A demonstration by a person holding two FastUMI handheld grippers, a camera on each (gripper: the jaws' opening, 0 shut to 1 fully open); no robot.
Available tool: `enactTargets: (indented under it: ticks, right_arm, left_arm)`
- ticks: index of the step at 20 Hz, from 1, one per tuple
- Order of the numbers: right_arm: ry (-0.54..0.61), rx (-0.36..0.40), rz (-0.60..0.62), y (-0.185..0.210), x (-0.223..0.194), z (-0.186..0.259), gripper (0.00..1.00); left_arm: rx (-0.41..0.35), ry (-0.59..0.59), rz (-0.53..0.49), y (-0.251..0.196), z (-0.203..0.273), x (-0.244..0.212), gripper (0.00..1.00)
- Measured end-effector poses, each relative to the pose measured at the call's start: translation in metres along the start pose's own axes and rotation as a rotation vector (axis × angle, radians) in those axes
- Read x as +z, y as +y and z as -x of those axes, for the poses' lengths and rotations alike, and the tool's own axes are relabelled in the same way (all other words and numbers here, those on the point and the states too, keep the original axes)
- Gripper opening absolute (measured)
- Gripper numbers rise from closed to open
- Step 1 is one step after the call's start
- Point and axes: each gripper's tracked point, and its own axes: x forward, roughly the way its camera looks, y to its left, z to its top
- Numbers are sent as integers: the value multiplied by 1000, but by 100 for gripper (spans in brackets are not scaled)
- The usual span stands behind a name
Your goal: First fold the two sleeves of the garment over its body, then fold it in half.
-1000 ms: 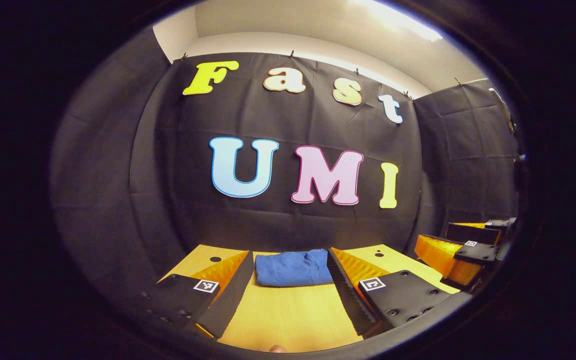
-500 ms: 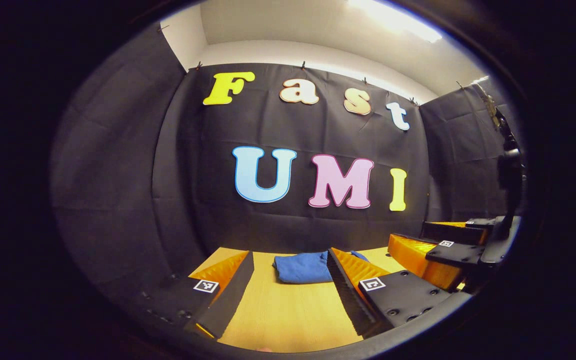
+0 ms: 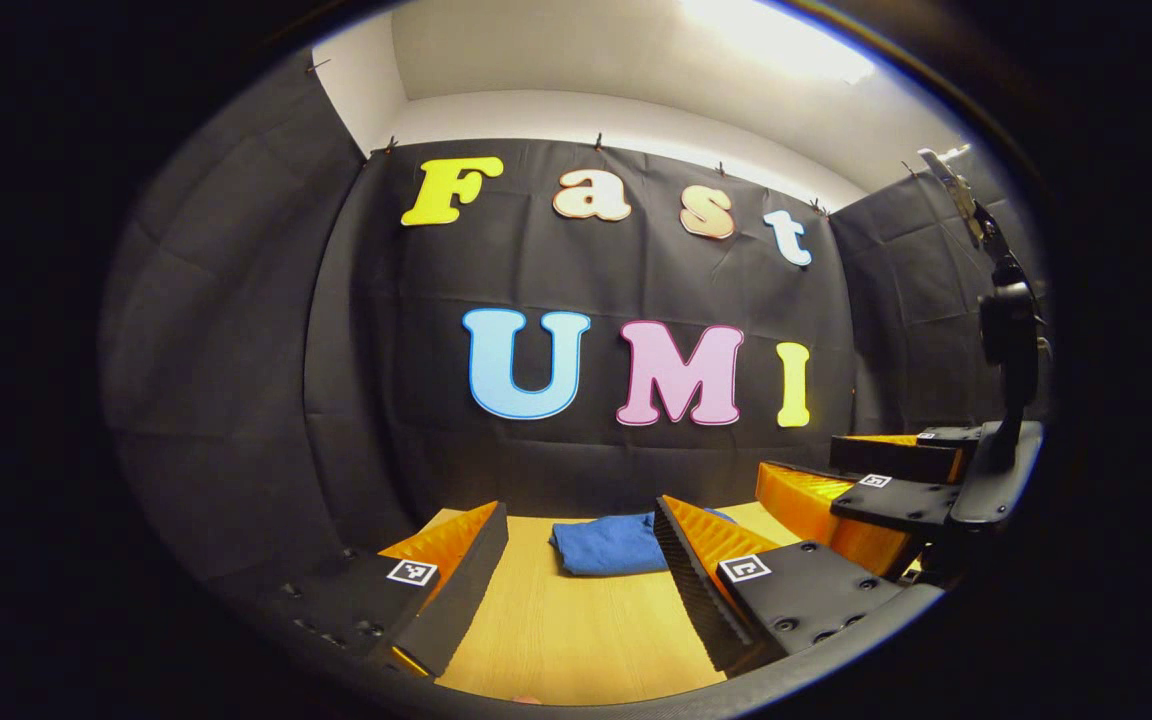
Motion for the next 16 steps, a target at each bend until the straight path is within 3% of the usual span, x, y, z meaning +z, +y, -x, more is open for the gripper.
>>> enactTargets:
  ticks: [9, 16]
  right_arm:
    - [19, -68, 9, -28, 0, 1, 98]
    - [37, -78, 21, -30, -6, 2, 98]
  left_arm:
    - [-42, -26, -7, -11, -10, 9, 84]
    - [-47, 2, 22, -10, -14, -4, 84]
